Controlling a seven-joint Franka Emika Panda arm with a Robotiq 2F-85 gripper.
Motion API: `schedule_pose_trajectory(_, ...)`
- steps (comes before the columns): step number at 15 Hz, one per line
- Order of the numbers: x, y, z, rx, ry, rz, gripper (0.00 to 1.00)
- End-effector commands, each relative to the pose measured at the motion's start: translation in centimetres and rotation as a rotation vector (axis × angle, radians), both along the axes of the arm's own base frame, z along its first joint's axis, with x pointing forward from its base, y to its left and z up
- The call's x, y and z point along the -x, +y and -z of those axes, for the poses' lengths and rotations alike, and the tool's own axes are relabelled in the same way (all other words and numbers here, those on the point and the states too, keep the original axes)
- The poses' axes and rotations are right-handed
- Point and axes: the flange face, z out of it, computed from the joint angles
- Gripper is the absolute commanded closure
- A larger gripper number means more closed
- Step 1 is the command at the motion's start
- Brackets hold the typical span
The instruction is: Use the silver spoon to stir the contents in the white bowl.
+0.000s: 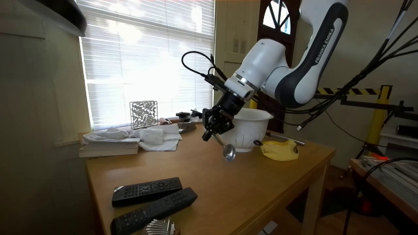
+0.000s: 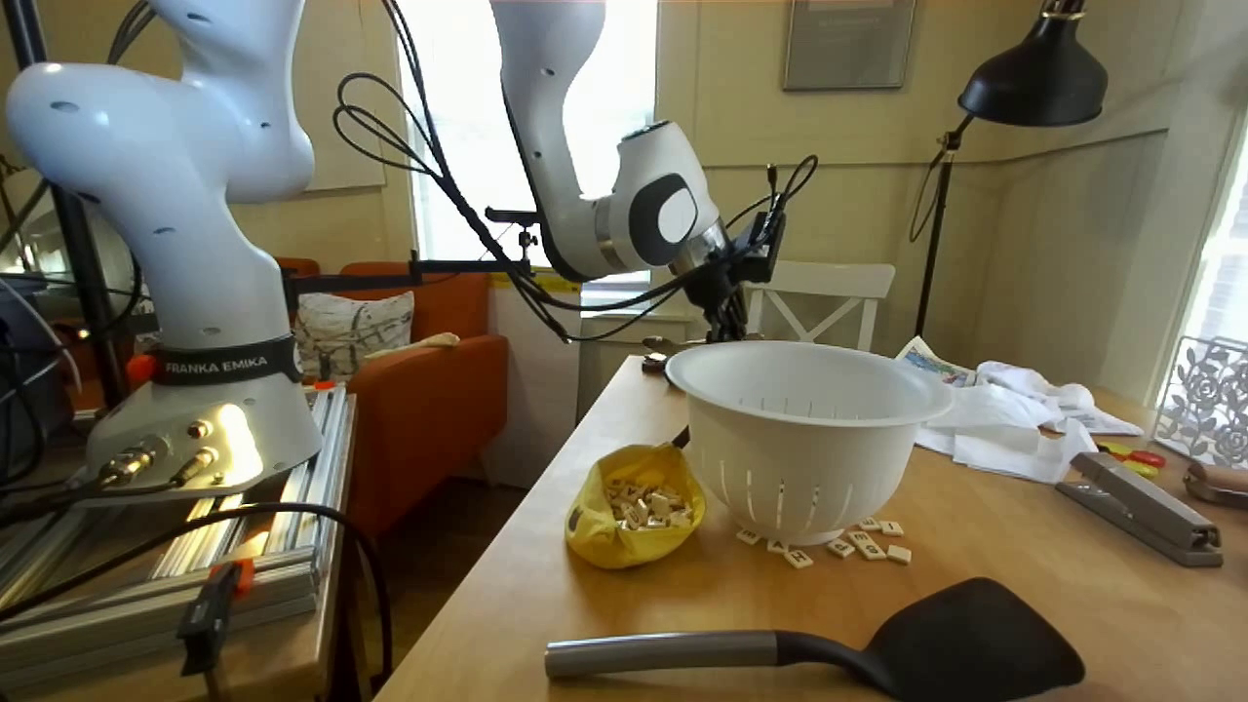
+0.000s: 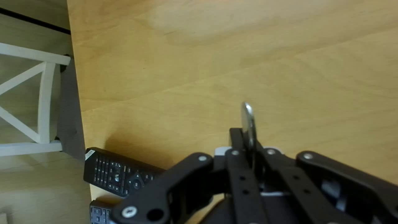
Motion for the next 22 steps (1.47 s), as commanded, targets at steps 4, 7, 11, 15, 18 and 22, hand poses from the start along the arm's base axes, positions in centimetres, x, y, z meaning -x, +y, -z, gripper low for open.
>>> schedule_pose_trajectory(4, -1.8, 0.8, 3.7, -0.039, -0.074, -0.027, 0.98)
schedule_pose_trajectory(7, -2.6, 1.2, 5.4, -0.016, -0.091, -0.049, 0.98)
schedule_pose_trajectory(11, -3.6, 1.7, 7.4, 0.023, -0.098, -0.06, 0.98)
schedule_pose_trajectory(15, -4.0, 1.7, 8.9, 0.062, -0.093, -0.06, 0.98)
schedule_pose_trajectory(18, -4.2, 1.5, 9.6, 0.091, -0.087, -0.064, 0.98)
schedule_pose_trajectory(22, -4.4, 1.4, 9.9, 0.122, -0.082, -0.065, 0.71)
